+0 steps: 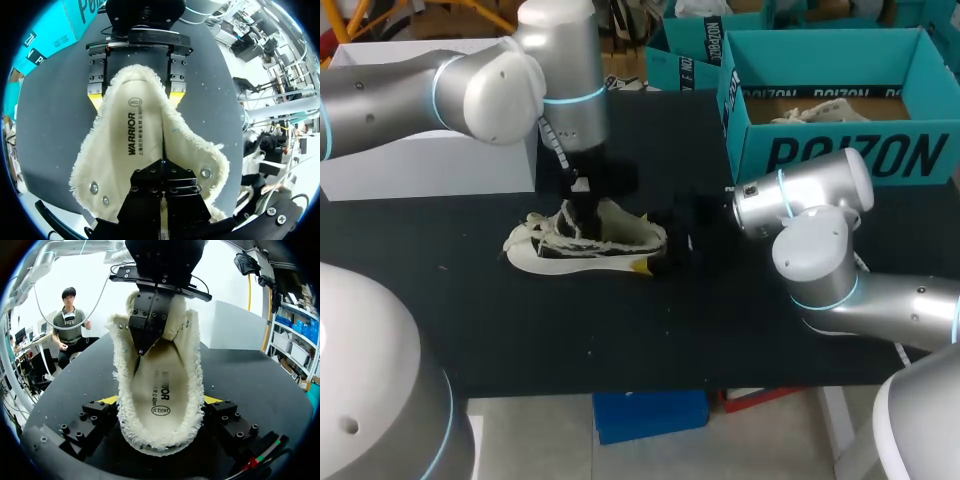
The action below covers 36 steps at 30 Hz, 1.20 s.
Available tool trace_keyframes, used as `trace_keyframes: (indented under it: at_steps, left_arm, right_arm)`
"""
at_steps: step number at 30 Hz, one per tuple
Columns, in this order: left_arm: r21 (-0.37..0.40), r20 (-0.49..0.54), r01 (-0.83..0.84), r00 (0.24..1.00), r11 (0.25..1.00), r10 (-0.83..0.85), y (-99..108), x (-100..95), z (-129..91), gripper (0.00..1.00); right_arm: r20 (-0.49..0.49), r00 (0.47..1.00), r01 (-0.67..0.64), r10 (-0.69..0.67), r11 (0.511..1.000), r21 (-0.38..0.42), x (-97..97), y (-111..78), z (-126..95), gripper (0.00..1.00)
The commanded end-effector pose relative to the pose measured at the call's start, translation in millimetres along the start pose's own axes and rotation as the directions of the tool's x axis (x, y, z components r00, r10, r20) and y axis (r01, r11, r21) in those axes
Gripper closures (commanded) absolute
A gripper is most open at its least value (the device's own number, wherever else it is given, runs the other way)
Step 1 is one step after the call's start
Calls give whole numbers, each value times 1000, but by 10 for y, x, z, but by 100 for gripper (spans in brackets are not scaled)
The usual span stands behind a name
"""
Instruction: Take the shoe out of the shoebox, open the shoe tongue, remove and reinsert the insole, then place the shoe into the shoebox
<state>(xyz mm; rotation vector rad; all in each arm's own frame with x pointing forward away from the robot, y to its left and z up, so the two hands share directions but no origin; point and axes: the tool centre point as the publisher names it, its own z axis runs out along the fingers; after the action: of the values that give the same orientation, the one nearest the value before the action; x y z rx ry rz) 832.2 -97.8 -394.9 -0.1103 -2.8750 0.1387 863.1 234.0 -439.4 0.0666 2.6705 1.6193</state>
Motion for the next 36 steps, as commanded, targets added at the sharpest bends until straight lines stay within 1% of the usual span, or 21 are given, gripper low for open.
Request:
trace_keyframes:
  at_steps: [1,2,9,15,16,17,18,21,23,26,30,36]
  left_arm:
    - [9,23,17,1000,1000,-17,29,44,100,100]
    - [16,8,15,1000,1000,-15,29,41,114,100]
    - [19,-8,22,1000,1000,-22,29,28,197,100]
    - [20,-3,29,1000,999,-29,31,33,247,100]
    - [24,5,27,1000,999,-27,26,41,255,82]
    - [20,19,23,1000,1000,-23,19,52,264,69]
    - [21,20,21,1000,1000,-21,13,62,273,62]
    - [31,23,15,1000,999,-16,7,79,287,57]
    - [37,31,9,999,999,-10,8,90,293,48]
    - [43,52,11,999,999,-14,15,107,291,52]
    - [40,112,16,994,999,-21,25,158,274,51]
    - [7,220,36,975,999,-37,42,211,336,55]
  right_arm:
    - [0,1000,0,0,1000,0,-18,-20,14,100]
    - [0,1000,0,0,1000,0,-18,-20,14,100]
    - [0,1000,0,0,1000,0,-18,-20,14,100]
    - [0,1000,0,0,1000,0,-18,-20,14,100]
    - [0,1000,0,0,1000,0,-18,-20,14,100]
    - [0,1000,0,0,1000,0,-18,-20,14,100]
    - [0,1000,0,0,1000,0,-18,-20,14,100]
    - [0,1000,0,0,1000,0,-18,-20,14,100]
    - [0,1000,0,0,1000,0,-18,-20,14,100]
    - [0,1000,0,0,1000,0,-18,-20,14,100]
    - [0,1000,0,0,1000,0,-18,-20,14,100]
    - [0,1000,0,0,1000,0,-18,-20,14,100]
